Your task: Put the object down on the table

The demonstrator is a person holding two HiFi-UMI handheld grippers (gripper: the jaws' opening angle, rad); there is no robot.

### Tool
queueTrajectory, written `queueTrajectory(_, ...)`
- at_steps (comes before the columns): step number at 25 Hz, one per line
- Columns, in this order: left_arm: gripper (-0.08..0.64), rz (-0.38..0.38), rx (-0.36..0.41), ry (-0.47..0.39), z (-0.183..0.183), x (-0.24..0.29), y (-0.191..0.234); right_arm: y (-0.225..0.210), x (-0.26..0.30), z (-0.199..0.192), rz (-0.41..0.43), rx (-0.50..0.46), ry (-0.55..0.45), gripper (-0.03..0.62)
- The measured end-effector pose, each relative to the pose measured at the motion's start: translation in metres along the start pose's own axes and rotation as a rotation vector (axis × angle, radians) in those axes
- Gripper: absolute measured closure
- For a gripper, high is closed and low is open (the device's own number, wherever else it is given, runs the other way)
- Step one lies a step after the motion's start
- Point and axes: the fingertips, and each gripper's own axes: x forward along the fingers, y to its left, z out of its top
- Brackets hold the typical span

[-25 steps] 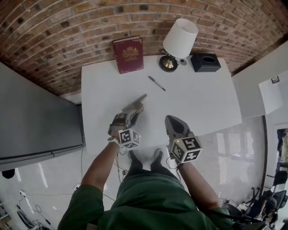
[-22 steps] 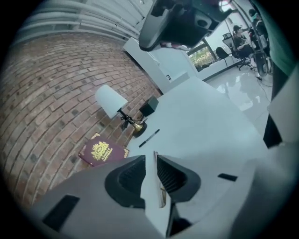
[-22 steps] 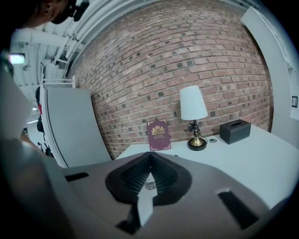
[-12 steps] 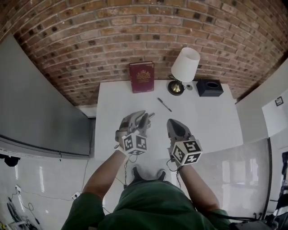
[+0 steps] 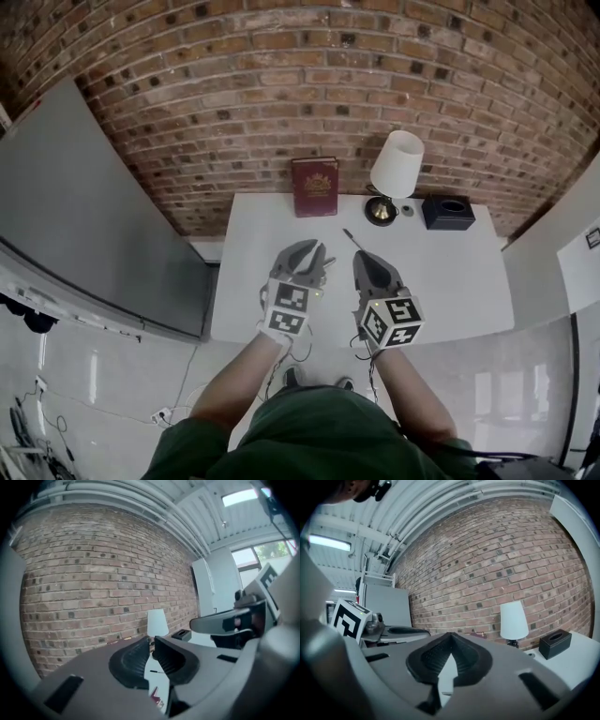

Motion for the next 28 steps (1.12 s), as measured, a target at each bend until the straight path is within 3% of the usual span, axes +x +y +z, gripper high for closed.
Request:
queueTrajectory(7,0.531,0.022,-0.097,-0.106,0.049,-0.029,0.002,0.019,-0.006,0.042,0.043,-0.051,-0.097,0.589)
queueTrajectory(16,0.531,0.056,-0.112,-0.146,0.073,-0.048,0.01,0.032,-0.012,0.068,0.089,-0.06,-0.146,0.589)
queueTrajectory(28,0.531,0.028,-0.099,-0.163,0.087,-0.044,-0.005,0.034,-0.017,0.076,0.092,-0.087,-0.146,0.589)
